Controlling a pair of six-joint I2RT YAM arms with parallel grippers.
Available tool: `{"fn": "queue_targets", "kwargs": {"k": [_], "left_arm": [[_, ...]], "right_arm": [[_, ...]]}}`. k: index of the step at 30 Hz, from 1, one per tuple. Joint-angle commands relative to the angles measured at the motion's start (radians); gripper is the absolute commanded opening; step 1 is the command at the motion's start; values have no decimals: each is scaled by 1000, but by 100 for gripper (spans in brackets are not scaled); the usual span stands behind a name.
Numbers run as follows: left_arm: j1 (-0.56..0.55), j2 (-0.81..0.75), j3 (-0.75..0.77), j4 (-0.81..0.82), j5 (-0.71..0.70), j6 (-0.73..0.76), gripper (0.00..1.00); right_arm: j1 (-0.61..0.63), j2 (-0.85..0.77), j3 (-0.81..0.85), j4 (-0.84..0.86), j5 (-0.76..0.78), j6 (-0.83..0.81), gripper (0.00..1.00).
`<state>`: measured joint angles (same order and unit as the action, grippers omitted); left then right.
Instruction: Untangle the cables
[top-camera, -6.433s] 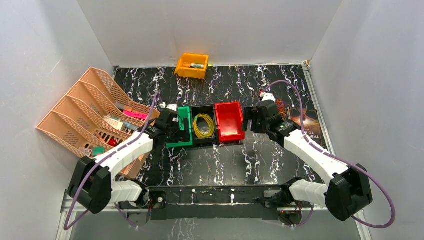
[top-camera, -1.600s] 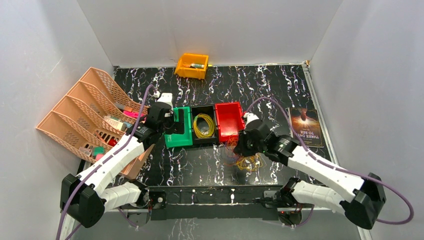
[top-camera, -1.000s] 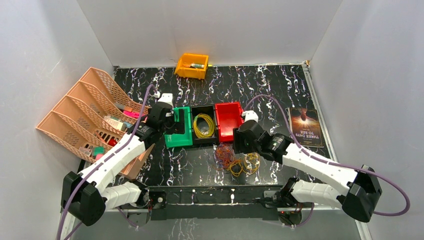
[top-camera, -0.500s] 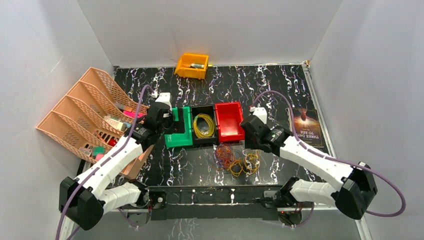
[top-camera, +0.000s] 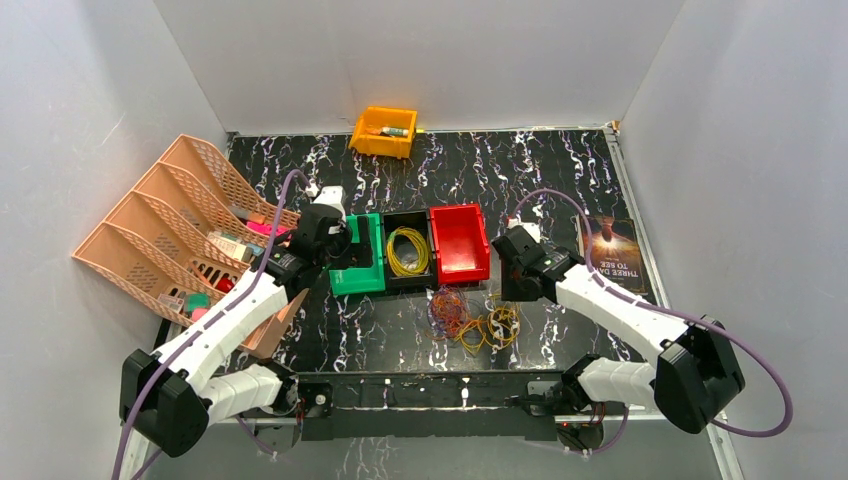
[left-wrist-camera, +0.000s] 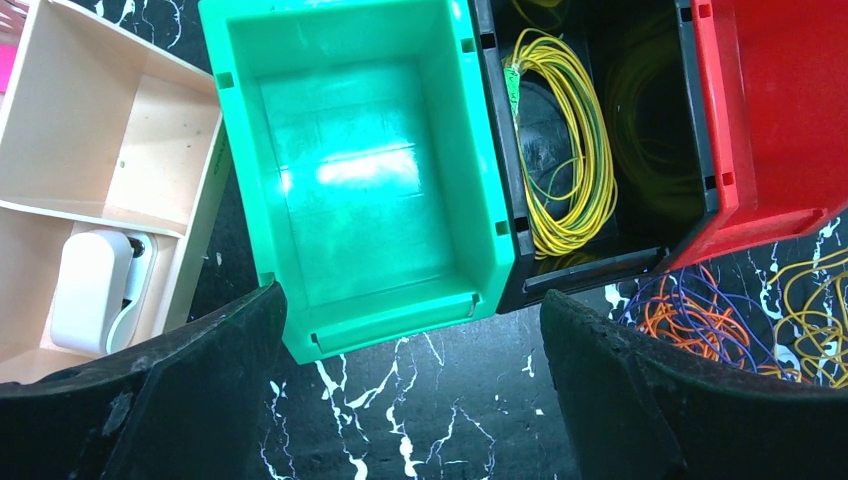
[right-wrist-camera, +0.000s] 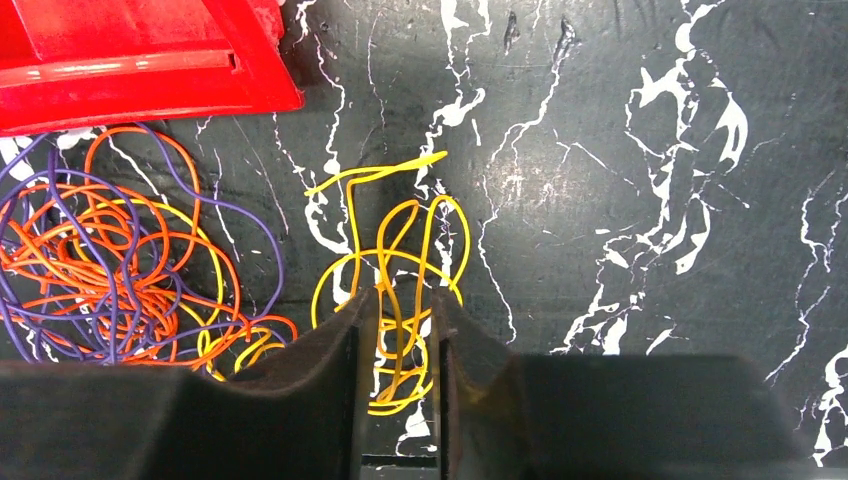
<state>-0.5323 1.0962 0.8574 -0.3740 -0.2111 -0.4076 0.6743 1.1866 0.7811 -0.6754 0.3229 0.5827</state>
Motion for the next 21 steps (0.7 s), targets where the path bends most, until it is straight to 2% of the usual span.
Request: {"fn": "queue_targets", "kwargs": {"k": [1,6,9,16,21], "left_arm": [[2,-31,4,8,18,-5,98],[3,-55,-13,20,25,-7,98],[2,-74,-22,57,65,-15,98],[3,-136,-8,193,175,-3,98],[3,-193,-19,308,247,-10,98]], "right_arm": [[-18,8,-4,30,-48,-5,29],[-20,-43,30,-3,-7,-8,8],[-20,-80,89,-57,23,-25,0],[-19,-191,274,-114,-39,-98,0],[-21,-268,384,-82,-135,-176,0]]}}
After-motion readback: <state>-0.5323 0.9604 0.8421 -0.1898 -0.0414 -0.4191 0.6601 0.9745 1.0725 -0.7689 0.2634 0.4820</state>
